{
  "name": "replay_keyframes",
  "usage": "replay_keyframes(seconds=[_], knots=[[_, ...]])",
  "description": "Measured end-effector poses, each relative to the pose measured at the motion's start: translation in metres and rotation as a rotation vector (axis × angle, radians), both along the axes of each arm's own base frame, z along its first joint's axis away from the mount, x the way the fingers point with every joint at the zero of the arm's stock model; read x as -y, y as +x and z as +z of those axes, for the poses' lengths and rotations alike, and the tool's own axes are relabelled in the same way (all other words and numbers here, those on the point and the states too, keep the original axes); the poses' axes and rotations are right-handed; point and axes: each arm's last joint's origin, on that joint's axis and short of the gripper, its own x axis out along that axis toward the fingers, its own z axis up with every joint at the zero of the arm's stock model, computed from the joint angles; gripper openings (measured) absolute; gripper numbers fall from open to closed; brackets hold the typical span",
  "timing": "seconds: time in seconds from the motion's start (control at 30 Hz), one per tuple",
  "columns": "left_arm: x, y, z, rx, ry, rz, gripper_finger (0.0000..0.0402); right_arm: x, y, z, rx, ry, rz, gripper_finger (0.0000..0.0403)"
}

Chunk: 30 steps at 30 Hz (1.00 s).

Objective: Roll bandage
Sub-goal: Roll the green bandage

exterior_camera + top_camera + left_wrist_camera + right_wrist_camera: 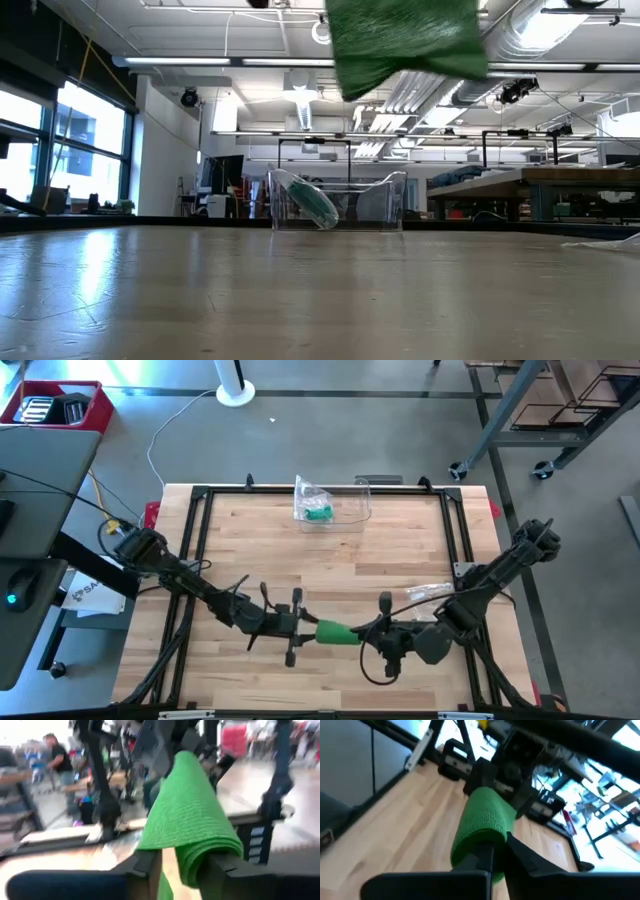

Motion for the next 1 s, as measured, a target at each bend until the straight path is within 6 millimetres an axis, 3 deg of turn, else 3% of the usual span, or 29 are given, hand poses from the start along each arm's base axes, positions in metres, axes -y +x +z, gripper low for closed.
replay_keyframes(seconds=[0.2, 0.37, 0.67, 0.83, 1.0], knots=[[-0.012, -0.026, 0.012, -0.247, 0.031, 0.058, 0.0155, 0.019, 0.001, -0.012, -0.09, 0.042, -0.096, 0.0016], [-0.014, -0.041, 0.023, -0.271, 0.057, 0.121, 0.0167, 0.036, -0.004, -0.032, -0.075, 0.089, -0.139, 0.0006], [0.0, -0.025, 0.019, -0.112, 0.179, 0.108, 0.0166, 0.066, -0.023, -0.035, 0.184, 0.371, 0.117, 0.0011], [0.004, -0.016, 0.023, 0.058, 0.233, 0.126, 0.0166, 0.075, -0.024, -0.038, 0.206, 0.441, 0.184, 0.0012], [0.003, -0.012, 0.023, 0.103, 0.234, 0.133, 0.0166, 0.076, -0.024, -0.037, 0.209, 0.45, 0.186, 0.0012]])
